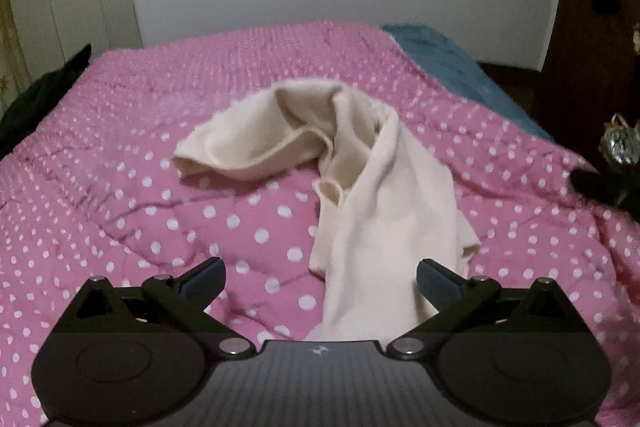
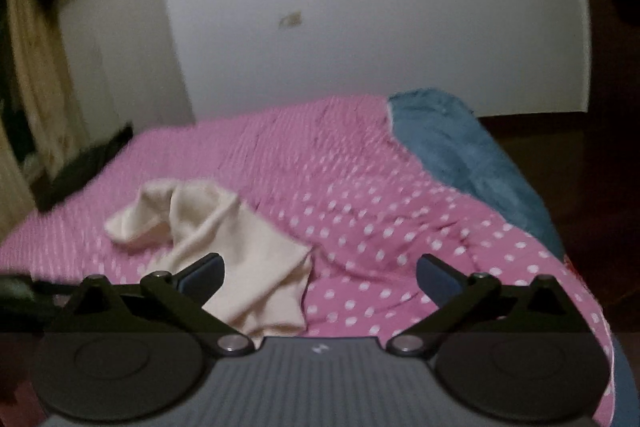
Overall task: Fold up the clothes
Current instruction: 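Lower both tools toward the cream sweatshirt and close the left gripper on it, then lift the sweatshirt with the left gripper while the right gripper grasps its hanging edge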
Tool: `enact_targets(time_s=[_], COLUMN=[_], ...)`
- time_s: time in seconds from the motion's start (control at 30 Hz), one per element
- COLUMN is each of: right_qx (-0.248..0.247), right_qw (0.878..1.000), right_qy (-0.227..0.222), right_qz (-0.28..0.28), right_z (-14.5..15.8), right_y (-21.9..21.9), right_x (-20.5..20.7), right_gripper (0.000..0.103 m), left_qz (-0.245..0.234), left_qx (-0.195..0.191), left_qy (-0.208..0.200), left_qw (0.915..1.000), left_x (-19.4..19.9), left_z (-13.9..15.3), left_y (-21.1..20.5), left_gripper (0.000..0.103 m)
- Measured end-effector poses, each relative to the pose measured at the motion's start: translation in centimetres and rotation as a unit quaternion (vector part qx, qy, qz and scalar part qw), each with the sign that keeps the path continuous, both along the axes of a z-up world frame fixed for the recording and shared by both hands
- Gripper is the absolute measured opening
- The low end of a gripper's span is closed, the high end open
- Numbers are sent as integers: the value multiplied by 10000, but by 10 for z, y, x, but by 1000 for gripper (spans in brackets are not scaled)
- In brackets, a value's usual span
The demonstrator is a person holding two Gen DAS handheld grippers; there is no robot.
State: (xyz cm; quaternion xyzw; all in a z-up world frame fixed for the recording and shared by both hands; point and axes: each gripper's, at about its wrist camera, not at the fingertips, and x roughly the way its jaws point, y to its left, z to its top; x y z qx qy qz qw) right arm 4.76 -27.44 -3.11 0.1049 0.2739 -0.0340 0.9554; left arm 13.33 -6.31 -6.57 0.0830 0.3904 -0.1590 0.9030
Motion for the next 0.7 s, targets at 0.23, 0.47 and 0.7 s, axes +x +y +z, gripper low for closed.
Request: enact_targets(time_s=[0.23, 0.47, 0.7], right_qx=[190, 204, 213], right_qw=[9998, 9997, 9985], right_qy=[-89, 30, 337], right_qz=[-56, 145, 370], right_z=[-3, -9, -18], right_y=[-14, -10, 1], right_x=[2, 7, 14], right_gripper=[103, 100, 83], left_qz=[-9, -172, -395], left_qx=[-45, -401, -462], left_qy=[510, 466, 272], left_qw=[9987, 9980, 9978], left_x=[7, -1, -10], left_z=[-14, 10, 25], left_y=[-2, 13, 18], left_gripper=[73, 5, 5])
